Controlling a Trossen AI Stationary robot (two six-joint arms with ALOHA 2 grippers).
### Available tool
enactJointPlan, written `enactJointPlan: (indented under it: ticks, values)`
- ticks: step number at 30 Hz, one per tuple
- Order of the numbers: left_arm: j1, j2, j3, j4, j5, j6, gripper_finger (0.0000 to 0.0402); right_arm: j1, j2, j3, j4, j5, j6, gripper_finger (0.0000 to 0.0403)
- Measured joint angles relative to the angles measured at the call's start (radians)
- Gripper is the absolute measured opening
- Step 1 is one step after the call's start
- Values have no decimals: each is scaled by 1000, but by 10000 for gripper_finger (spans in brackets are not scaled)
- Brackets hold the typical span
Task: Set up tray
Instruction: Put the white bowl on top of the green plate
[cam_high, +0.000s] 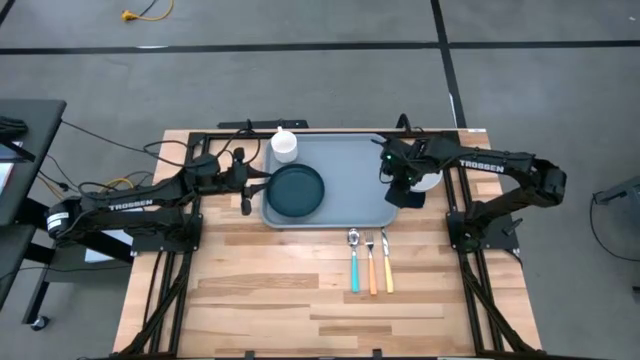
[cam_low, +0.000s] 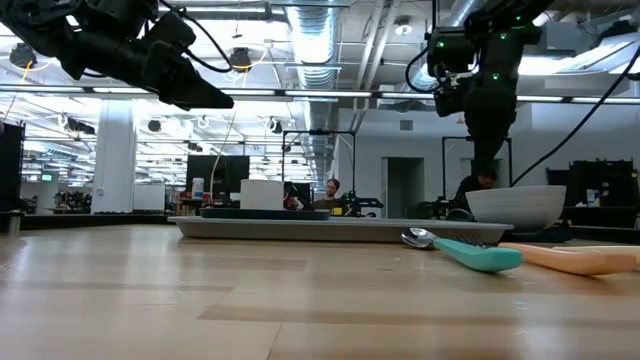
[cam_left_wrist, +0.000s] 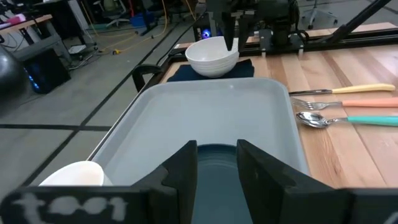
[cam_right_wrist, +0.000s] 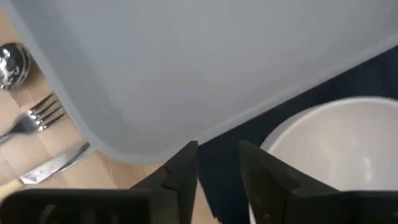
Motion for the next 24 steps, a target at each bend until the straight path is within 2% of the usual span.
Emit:
enactJointPlan:
  ticks: [6,11,18,24]
  values:
    - [0,0,0,-10,1,0,103,-5,13,0,-59,44,29,181]
    - [0,0,0,-10,1,0,103,-6,58,1,-89,107,37,212]
    - [0,0,0,-17,1,-1,103,-6,169,1,-87,128,18,216]
    - [0,0,0,-17,1,-8,103,-6,217,1,-98,213,13,188]
